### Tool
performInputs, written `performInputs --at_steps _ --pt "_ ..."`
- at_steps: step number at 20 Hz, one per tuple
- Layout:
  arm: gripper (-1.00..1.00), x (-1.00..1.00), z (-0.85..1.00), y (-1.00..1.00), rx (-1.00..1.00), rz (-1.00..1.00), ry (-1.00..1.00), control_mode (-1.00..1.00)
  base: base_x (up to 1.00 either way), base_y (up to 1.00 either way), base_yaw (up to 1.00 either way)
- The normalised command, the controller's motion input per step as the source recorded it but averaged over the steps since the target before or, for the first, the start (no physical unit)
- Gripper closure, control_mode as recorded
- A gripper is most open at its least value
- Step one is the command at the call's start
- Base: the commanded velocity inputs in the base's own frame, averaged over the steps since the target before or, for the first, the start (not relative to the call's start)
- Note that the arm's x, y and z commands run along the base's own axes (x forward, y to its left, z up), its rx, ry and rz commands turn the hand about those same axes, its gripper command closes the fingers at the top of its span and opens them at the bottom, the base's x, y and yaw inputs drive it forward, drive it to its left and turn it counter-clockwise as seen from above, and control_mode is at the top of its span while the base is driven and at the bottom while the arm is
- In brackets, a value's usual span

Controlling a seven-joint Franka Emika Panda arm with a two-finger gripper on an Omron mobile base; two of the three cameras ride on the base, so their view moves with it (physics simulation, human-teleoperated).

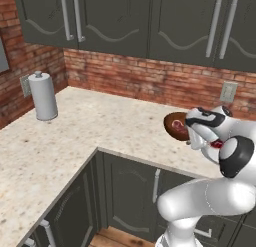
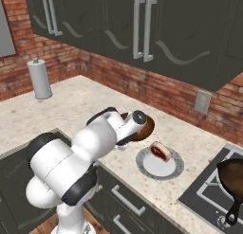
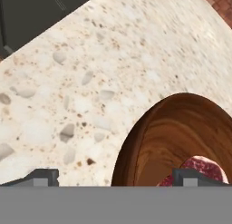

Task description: Place one of the steaks on the plate and the other in the bowl. Then place the bowl in the fridge.

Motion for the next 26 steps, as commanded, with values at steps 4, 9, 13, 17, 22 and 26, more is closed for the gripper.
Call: performInputs --at_steps 4,9,13,17,22,26 --pt "-1.00 0.33 -0.20 -0.09 0.00 0.00 0.00 -1.00 0.00 0.00 0.00" --pt "-1.00 0.32 -0.19 -0.13 0.00 0.00 0.00 -1.00 0.00 0.00 0.00" --pt "1.00 0.27 -0.20 -0.13 0.00 0.00 0.00 -1.00 0.00 0.00 0.00" --pt "1.00 0.04 -0.32 0.00 0.00 0.00 0.00 -1.00 0.00 0.00 0.00" --pt "1.00 -0.20 -0.28 0.18 -0.01 0.05 0.00 -1.00 0.00 0.00 0.00" --pt "1.00 -0.31 -0.05 0.41 -0.05 0.17 0.00 -1.00 0.00 0.00 0.00"
